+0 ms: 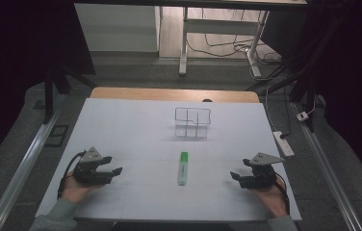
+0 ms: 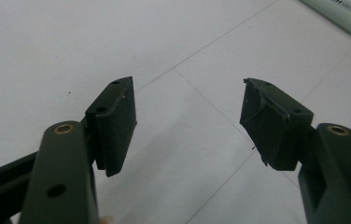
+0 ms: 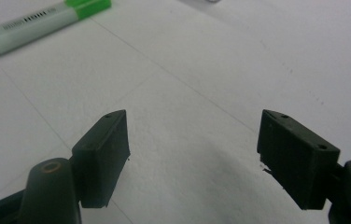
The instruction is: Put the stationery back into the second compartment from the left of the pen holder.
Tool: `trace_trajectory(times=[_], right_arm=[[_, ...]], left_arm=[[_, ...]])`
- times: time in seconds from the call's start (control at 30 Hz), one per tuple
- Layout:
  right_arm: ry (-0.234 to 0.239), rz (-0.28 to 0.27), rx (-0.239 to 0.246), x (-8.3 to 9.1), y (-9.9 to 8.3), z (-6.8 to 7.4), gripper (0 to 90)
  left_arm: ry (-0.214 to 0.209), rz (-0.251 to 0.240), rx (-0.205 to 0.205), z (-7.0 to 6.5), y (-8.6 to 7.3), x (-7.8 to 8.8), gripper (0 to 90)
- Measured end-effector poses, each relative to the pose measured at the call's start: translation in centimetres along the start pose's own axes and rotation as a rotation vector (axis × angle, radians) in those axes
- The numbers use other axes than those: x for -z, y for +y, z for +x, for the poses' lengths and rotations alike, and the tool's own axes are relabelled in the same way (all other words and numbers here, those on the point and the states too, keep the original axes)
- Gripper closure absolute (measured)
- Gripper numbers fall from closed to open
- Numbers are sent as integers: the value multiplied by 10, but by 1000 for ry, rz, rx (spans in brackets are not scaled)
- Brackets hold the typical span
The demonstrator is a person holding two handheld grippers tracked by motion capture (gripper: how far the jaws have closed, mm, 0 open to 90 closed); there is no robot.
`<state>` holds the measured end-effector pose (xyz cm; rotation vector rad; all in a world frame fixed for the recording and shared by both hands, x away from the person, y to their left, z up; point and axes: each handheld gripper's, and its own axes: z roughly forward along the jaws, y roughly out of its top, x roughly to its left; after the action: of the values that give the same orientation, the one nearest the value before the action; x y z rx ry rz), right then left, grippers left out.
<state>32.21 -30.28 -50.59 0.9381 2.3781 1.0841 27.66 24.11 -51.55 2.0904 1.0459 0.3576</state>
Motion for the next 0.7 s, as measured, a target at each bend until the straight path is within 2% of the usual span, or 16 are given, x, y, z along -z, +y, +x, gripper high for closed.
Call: trace_trajectory(times=[0.3, 0.6, 0.7], right_arm=[[7, -24, -7, 2, 6, 5, 251], [28, -41, -46, -2, 21, 11, 260], [6, -53, -31, -4, 28, 15, 273]], left_arm=[[2, 2, 1, 0, -2, 1, 346], [3, 7, -3, -1, -1, 0, 338], [3, 8, -6, -1, -1, -1, 337]])
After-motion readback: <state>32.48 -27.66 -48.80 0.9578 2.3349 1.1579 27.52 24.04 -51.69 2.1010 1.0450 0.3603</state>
